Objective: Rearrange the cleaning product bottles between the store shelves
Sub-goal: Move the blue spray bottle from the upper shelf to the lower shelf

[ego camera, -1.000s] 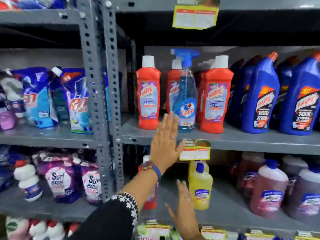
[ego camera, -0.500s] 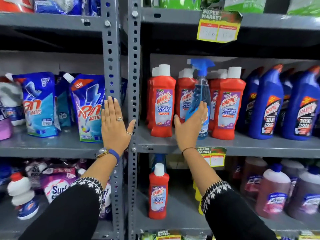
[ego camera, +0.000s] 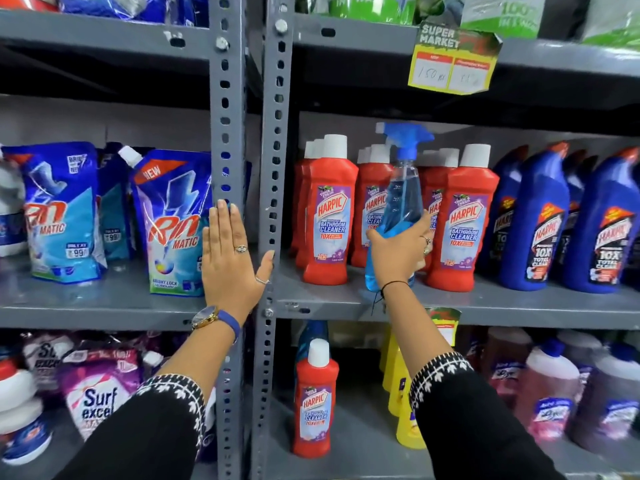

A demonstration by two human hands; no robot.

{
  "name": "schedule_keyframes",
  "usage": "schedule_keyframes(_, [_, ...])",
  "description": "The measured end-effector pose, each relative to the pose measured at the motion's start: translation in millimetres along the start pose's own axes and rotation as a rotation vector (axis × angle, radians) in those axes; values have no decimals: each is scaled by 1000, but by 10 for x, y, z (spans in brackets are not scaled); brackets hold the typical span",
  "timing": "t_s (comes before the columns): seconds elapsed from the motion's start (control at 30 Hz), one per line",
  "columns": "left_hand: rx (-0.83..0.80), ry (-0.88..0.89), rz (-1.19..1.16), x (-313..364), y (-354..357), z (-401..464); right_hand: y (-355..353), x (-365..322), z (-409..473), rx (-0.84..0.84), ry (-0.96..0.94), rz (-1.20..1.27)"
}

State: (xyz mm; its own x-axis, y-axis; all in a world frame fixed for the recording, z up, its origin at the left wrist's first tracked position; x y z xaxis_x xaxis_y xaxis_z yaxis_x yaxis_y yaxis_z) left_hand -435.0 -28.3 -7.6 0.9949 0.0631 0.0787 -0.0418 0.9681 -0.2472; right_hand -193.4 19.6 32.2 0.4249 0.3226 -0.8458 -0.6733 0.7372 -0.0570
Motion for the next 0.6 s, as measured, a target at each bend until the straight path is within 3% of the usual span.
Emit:
schedule_keyframes(0.33, [12,-5,-18,0,-8,-15,-312,-335,-659,-148,-77,94])
schedule_keyframes(0.6, [10,10,-55,1,-45,-21,-436,372,-1504,-252,12,137])
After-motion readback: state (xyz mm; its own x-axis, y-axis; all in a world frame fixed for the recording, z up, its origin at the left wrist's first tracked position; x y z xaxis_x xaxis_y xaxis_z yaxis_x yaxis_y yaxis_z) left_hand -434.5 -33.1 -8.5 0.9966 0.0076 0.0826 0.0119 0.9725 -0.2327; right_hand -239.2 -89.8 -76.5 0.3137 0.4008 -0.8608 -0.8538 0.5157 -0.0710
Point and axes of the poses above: each hand's wrist, its own z-axis towards the middle knuckle, its own y-axis out of the palm, x = y × z, the point moved 2 cm from there along z, towards the middle knuckle, and after that the axes turned 3 degrees about z, right-handed, at the moved point
